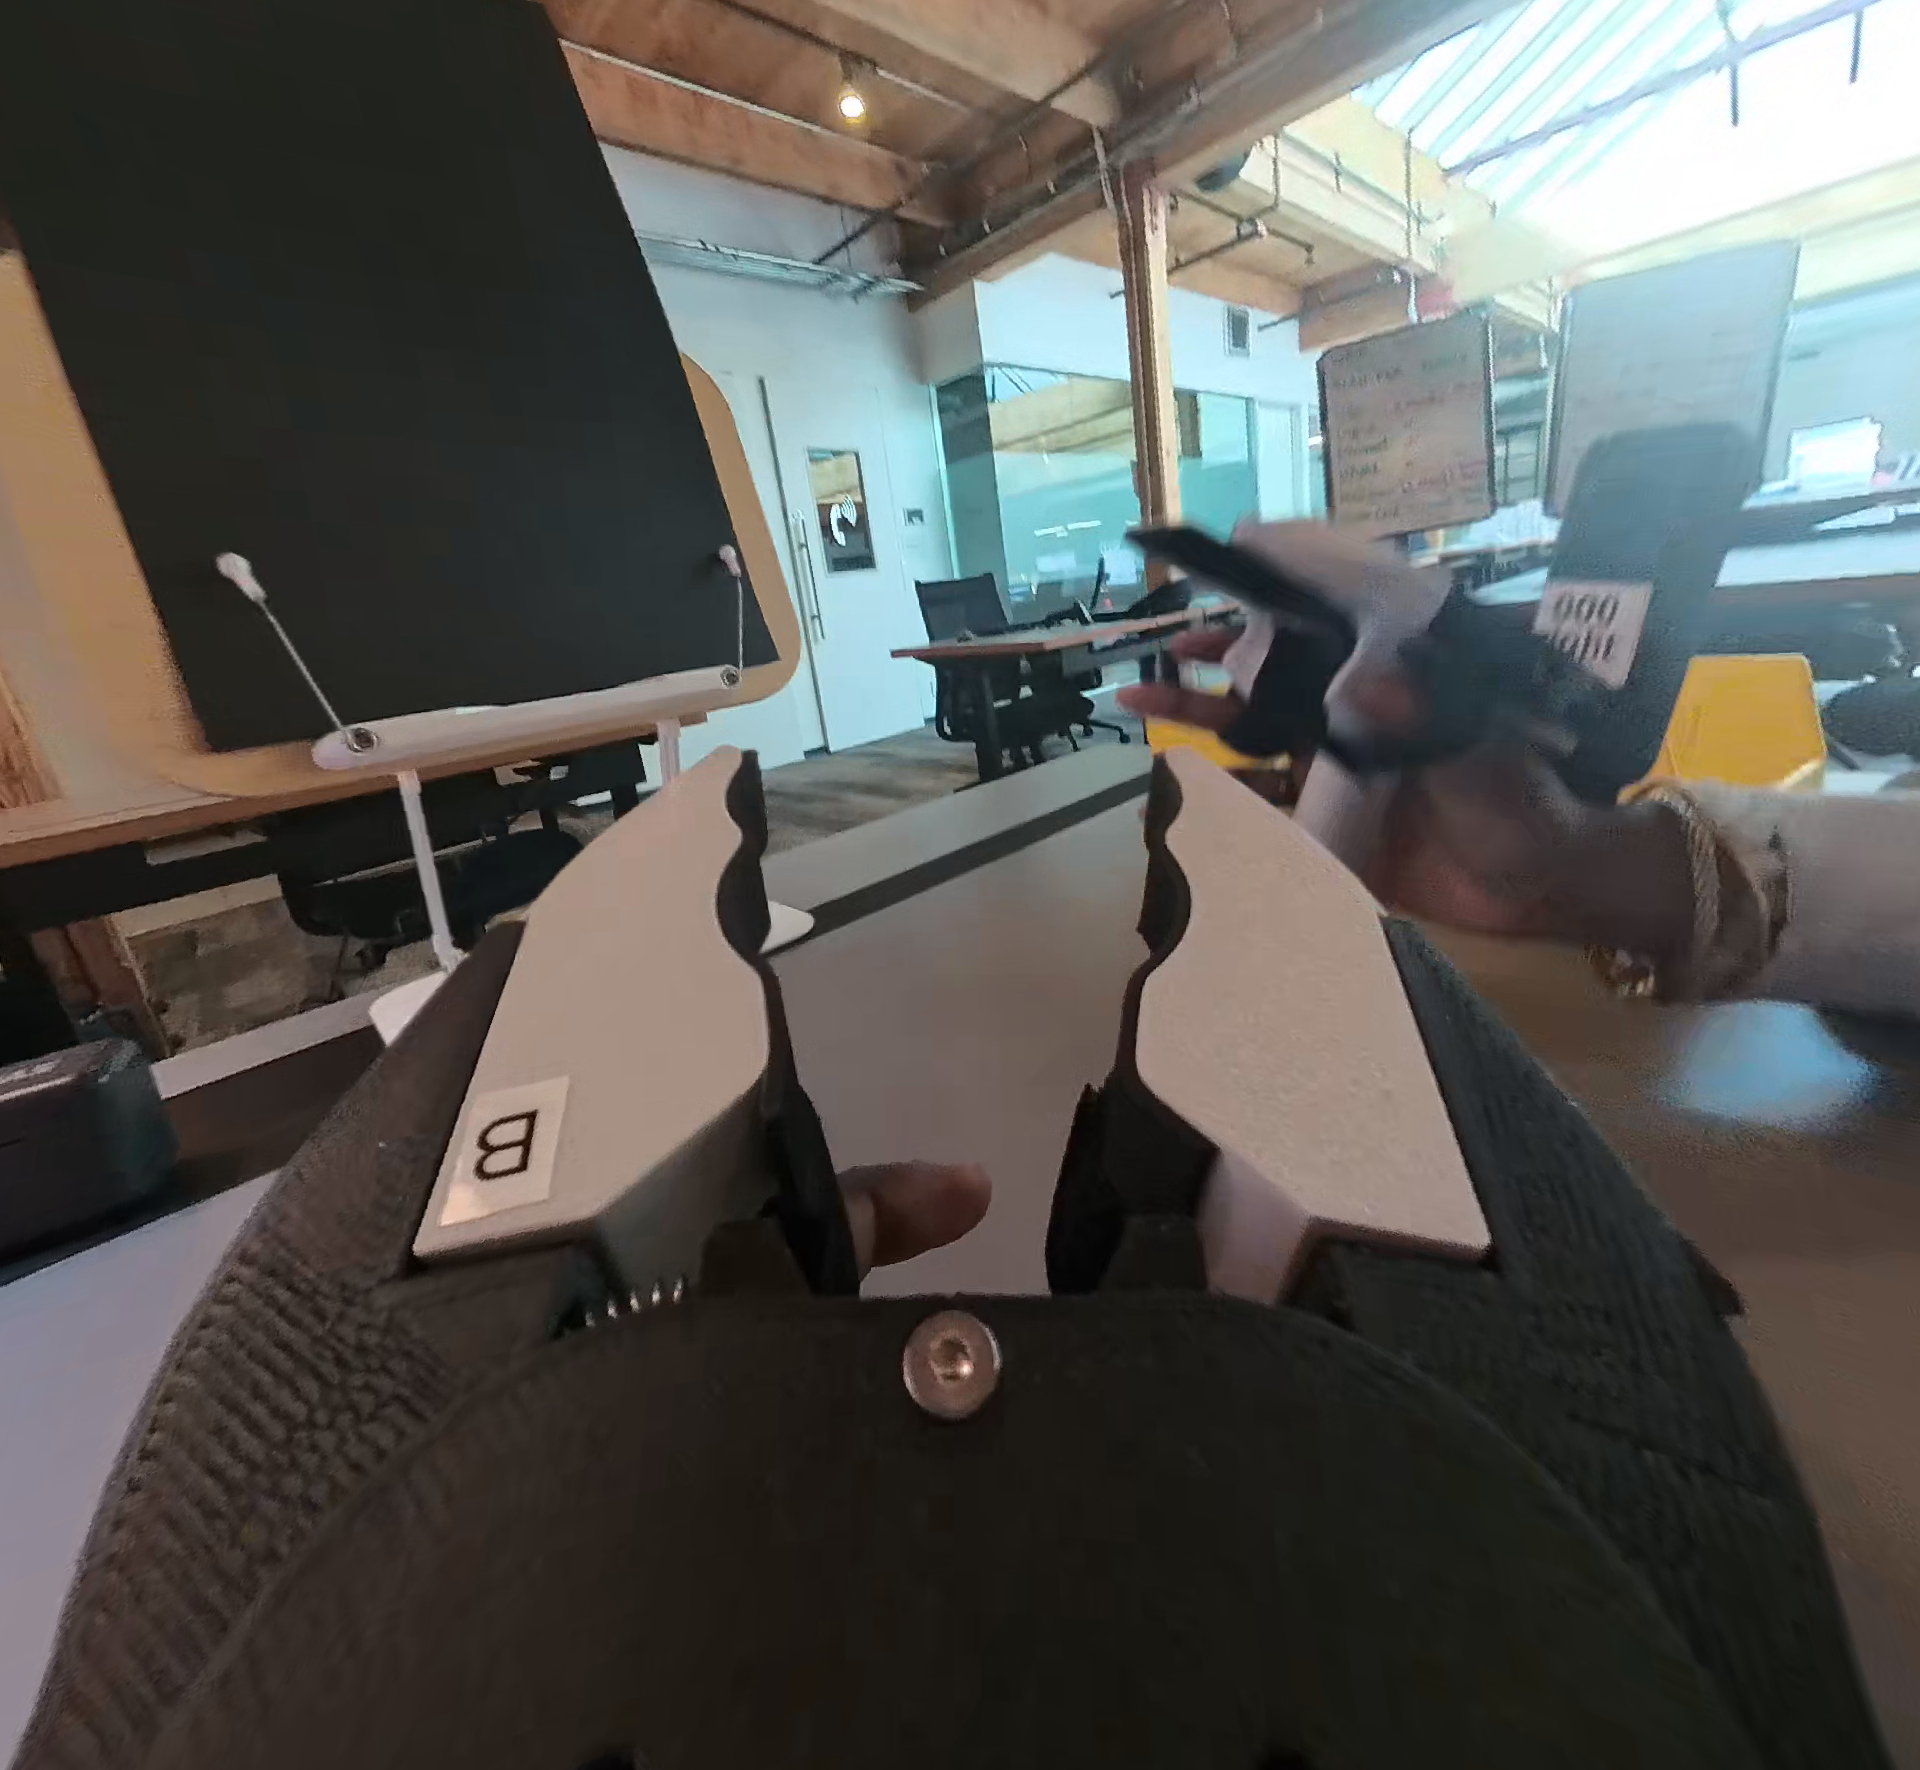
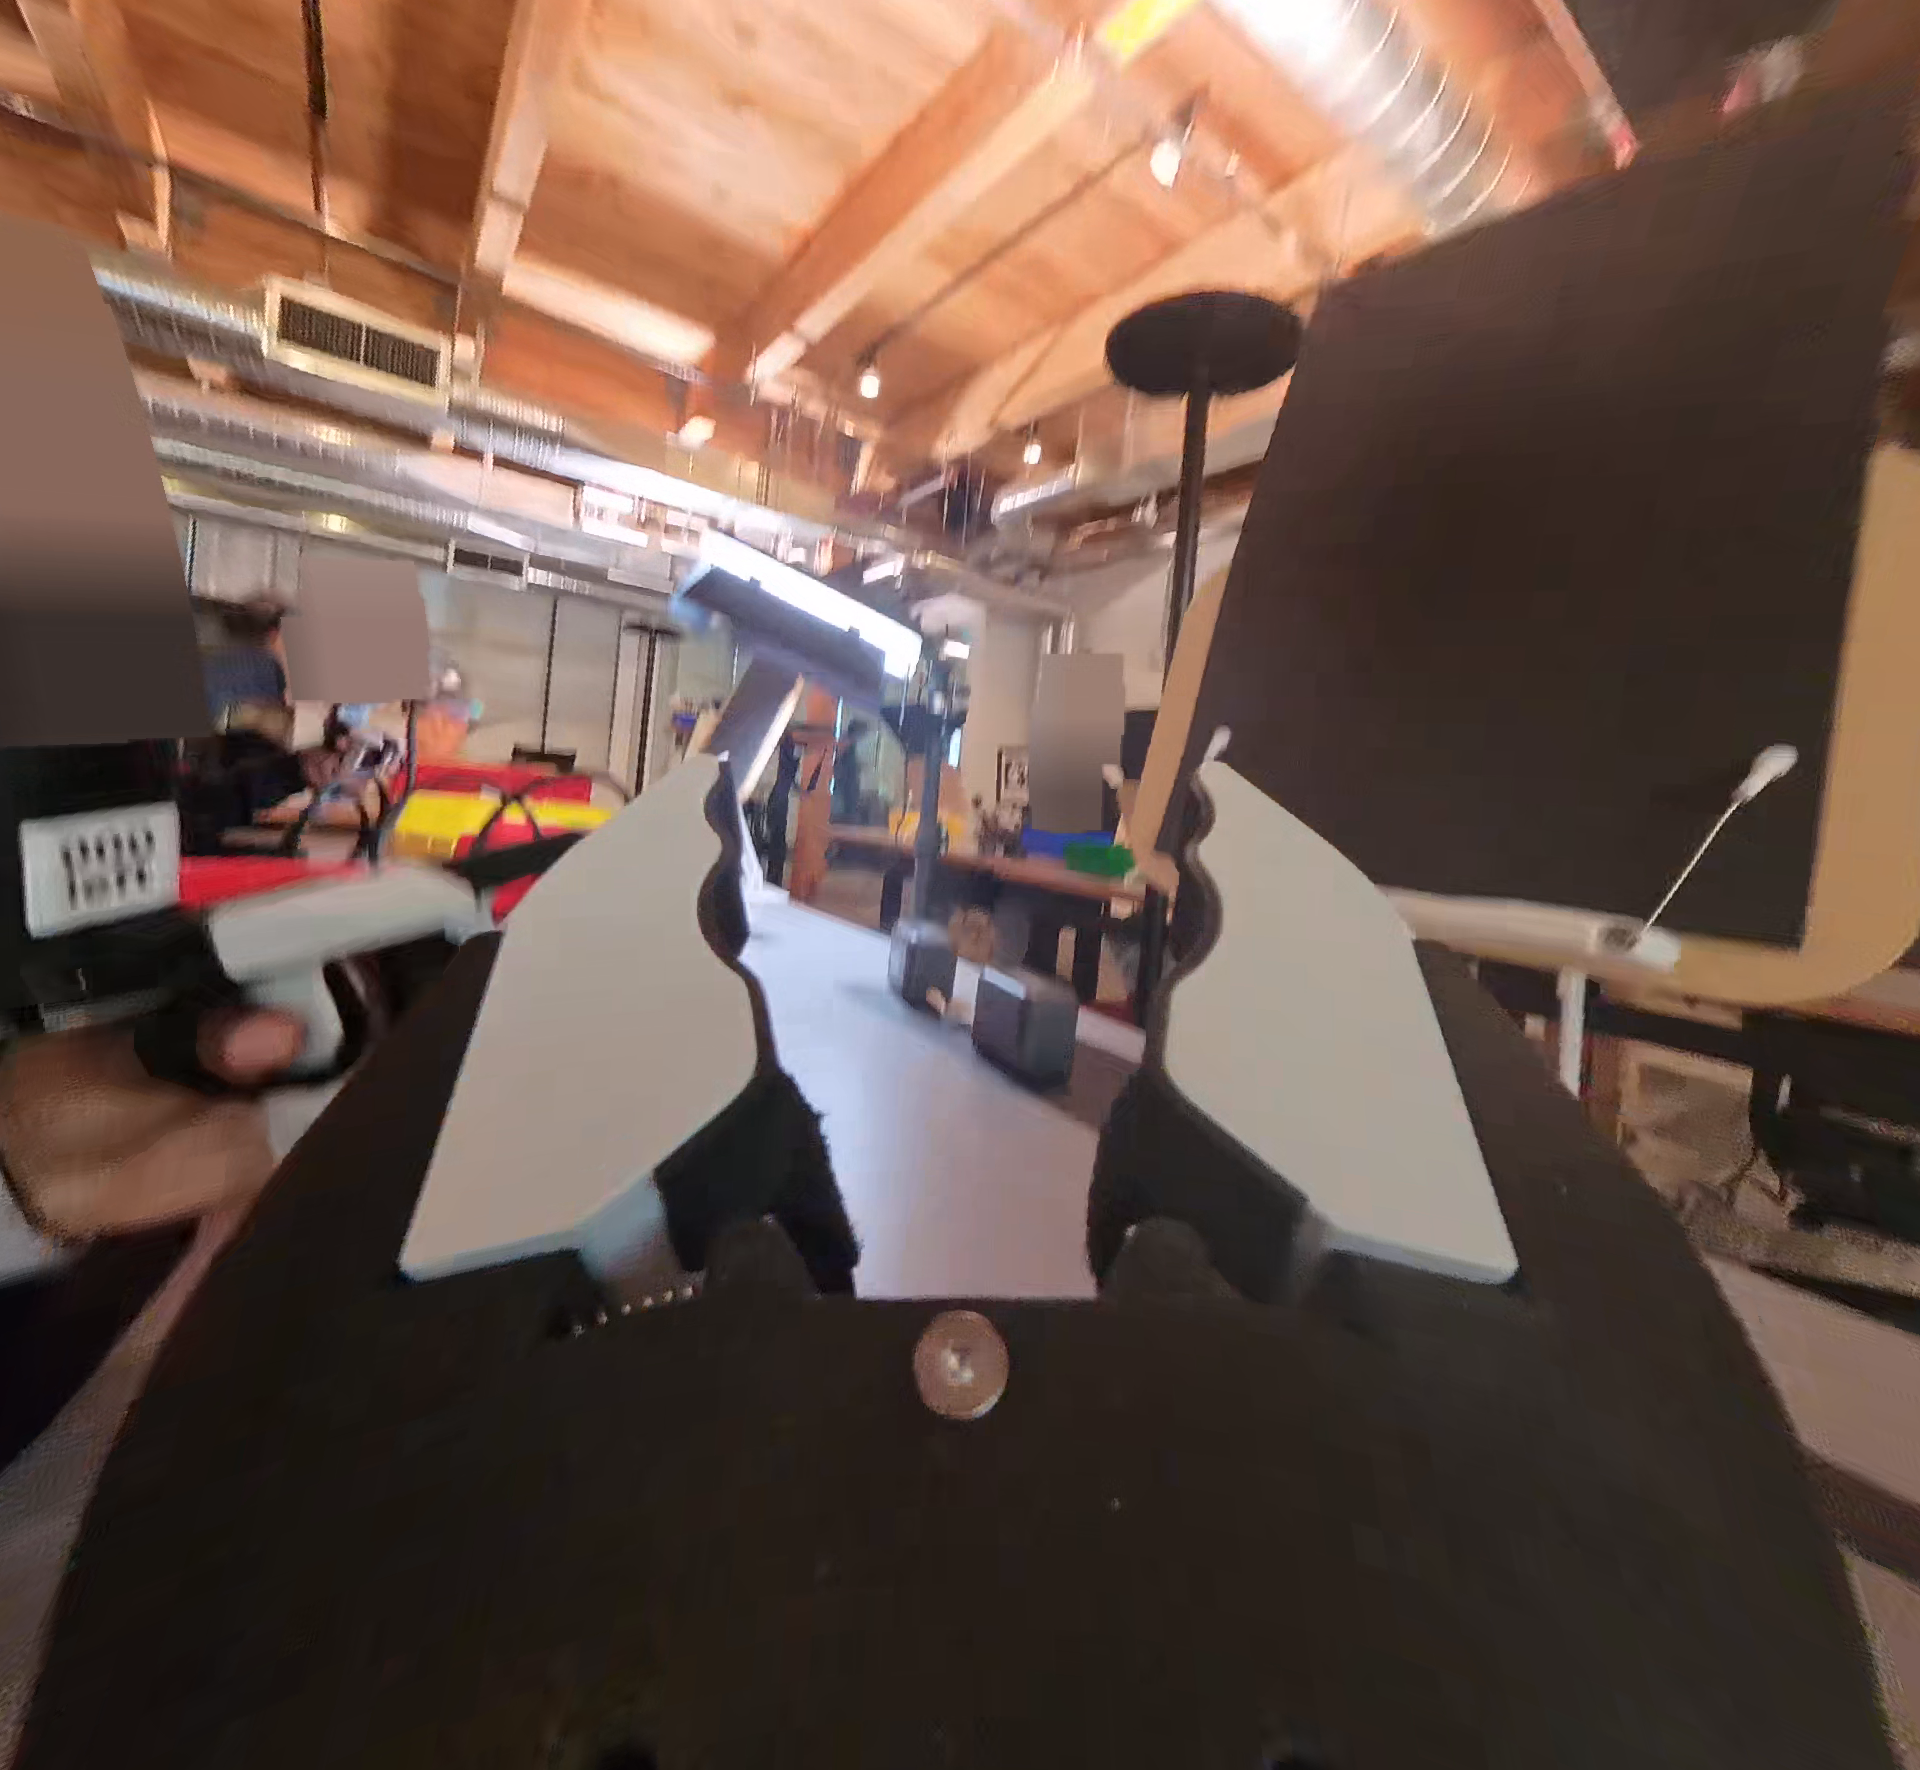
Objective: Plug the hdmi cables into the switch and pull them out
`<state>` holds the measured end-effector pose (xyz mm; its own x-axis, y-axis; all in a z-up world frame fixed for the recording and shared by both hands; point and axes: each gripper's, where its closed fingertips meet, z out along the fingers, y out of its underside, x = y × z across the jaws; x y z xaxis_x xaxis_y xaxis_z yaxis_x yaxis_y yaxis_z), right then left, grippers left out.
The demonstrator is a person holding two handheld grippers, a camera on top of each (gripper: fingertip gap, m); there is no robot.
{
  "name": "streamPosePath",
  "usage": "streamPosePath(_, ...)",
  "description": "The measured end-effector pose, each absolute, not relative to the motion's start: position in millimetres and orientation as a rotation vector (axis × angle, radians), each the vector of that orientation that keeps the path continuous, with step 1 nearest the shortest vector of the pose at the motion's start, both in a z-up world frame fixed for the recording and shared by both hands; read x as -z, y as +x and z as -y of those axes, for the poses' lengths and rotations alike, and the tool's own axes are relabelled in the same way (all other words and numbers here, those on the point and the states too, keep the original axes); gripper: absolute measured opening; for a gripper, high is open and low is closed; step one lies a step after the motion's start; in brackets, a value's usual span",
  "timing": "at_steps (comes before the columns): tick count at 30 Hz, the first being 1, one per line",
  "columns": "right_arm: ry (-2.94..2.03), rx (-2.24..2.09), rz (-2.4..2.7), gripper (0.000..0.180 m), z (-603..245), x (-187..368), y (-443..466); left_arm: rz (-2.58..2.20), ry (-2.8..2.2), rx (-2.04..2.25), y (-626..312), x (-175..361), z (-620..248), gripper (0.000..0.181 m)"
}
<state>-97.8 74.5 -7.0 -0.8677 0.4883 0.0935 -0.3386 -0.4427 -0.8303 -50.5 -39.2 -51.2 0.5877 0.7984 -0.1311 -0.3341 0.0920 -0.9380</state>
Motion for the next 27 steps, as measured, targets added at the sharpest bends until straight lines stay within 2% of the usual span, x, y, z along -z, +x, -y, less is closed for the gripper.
streamPosePath(5, -0.209, -2.183, 1.587, 0.082, -32, 77, -105, 0.446, -1.198, -0.849, -42, 44, 34, 0.068)
streamPosePath(6, -0.19, -2.182, 1.604, 0.089, -27, 82, -104, 0.441, -1.209, -0.82, -40, 44, 31, 0.068)
streamPosePath(7, -0.177, -2.187, 1.609, 0.085, -24, 83, -102, 0.435, -1.213, -0.805, -38, 42, 29, 0.068)
streamPosePath(12, -0.123, -2.202, 1.621, 0.086, -21, 83, -96, 0.366, -1.337, -0.719, 4, 21, 27, 0.069)
streamPosePath(15, -0.158, -2.234, 1.622, 0.086, -23, 82, -100, 0.388, -1.449, -0.764, 34, -6, 64, 0.07)
streamPosePath(18, -0.183, -2.256, 1.626, 0.086, -24, 82, -102, 0.613, -1.587, -0.864, 37, -14, 142, 0.071)
streamPosePath(20, -0.184, -2.257, 1.625, 0.086, -24, 82, -102, 0.799, -1.687, -0.929, 29, 1, 204, 0.071)
streamPosePath(23, -0.139, -2.235, 1.644, 0.086, -20, 84, -98, 1.125, -1.881, -0.873, 17, 51, 281, 0.078)
streamPosePath(27, -0.062, -2.19, 1.664, 0.086, -15, 87, -90, 1.37, -2.209, -0.654, 17, 123, 319, 0.091)
